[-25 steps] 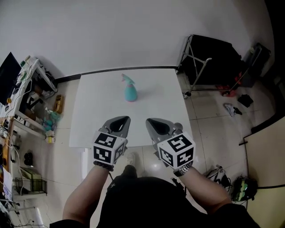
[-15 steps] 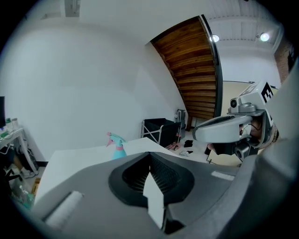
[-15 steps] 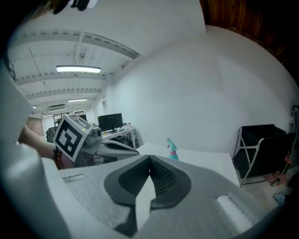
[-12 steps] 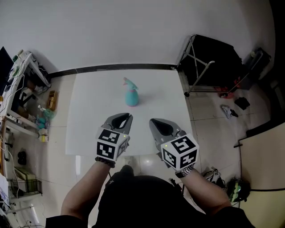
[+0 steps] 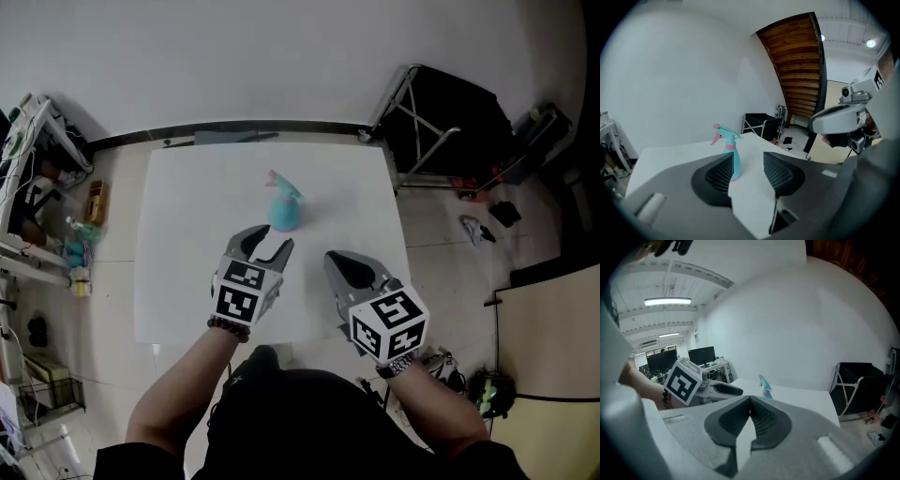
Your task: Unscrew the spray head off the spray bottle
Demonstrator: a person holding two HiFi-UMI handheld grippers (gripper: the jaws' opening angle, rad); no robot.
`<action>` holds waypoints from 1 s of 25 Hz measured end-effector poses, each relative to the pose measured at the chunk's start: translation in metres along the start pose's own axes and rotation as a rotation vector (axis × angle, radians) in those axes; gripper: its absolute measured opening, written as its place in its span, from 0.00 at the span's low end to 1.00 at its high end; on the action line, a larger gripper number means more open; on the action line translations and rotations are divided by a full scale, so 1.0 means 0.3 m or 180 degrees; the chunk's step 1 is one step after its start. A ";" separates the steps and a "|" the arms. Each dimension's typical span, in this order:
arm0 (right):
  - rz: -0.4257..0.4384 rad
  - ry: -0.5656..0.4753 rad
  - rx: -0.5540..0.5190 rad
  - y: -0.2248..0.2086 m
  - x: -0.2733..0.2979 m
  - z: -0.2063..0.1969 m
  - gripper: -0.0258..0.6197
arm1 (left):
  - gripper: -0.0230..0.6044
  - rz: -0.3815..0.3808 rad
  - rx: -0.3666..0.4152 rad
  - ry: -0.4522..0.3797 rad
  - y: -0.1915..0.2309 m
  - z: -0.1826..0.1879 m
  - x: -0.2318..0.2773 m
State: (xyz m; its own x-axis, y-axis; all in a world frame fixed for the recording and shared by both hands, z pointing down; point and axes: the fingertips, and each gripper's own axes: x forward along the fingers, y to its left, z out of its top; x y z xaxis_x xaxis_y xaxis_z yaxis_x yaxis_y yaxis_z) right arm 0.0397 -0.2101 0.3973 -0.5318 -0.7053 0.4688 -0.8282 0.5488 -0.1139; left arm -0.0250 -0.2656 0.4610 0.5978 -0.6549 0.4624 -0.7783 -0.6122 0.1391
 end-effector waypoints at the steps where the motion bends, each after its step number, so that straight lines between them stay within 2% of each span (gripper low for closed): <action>1: -0.0021 0.0030 0.0007 -0.008 0.008 -0.003 0.03 | 0.38 0.0002 0.0000 0.0009 0.013 -0.006 0.021; 9: -0.0189 0.0244 0.0096 -0.077 0.052 -0.037 0.03 | 0.59 -0.0024 0.0016 0.0116 0.087 -0.047 0.174; 25: -0.0375 0.0451 0.0230 -0.148 0.133 -0.064 0.03 | 0.70 -0.0078 0.0158 0.0368 0.153 -0.179 0.398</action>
State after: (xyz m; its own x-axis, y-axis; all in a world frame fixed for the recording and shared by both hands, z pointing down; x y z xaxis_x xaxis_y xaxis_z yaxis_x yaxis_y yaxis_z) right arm 0.0585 -0.2541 0.4379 -0.4043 -0.6897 0.6007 -0.8965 0.4289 -0.1110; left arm 0.0003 -0.3482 0.5695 0.5882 -0.5858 0.5576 -0.7515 -0.6506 0.1094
